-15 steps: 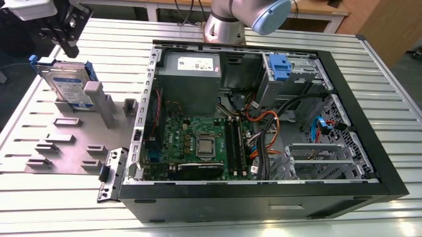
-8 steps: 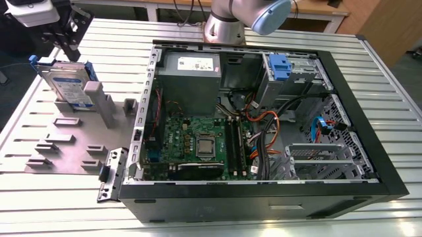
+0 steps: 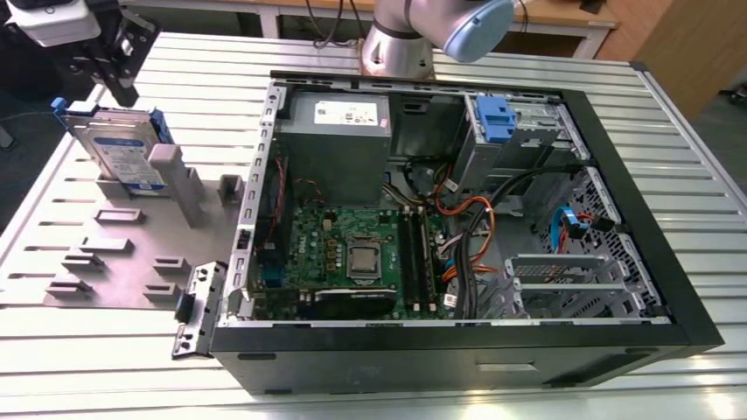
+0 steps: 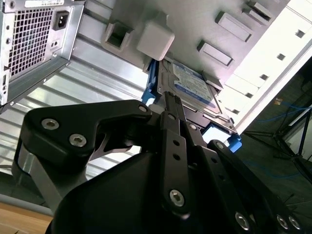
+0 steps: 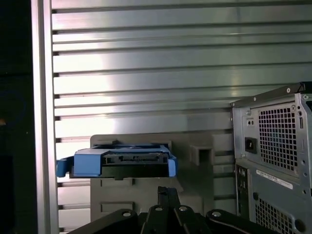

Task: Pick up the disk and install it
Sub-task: 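Reach for the disk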

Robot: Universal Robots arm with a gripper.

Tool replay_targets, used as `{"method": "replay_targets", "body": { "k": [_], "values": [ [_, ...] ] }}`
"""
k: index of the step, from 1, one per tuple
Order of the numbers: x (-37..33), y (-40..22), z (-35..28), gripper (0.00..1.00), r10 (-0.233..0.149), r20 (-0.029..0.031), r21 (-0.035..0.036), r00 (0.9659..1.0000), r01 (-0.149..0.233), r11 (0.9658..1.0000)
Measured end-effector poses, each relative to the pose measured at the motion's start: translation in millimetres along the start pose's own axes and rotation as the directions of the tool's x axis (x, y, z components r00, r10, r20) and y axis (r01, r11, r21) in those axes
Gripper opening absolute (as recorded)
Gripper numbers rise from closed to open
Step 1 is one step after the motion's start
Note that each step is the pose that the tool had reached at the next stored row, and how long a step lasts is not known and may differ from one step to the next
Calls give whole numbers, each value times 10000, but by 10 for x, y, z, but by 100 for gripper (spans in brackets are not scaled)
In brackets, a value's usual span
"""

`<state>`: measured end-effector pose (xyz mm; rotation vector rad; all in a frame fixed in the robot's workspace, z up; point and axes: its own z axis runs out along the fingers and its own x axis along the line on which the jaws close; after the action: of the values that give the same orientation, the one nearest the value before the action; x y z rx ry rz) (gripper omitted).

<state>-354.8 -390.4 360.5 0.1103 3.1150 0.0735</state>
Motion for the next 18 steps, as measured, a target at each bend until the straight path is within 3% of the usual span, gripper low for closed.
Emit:
{"method": "replay_targets", "body": {
  "k": [11, 18],
  "values": [
    [205, 80, 45, 11, 0, 1, -1, 10000, 0, 10000],
    [351, 97, 78, 11, -1, 0, 0, 10000, 1, 10000]
  ]
}}
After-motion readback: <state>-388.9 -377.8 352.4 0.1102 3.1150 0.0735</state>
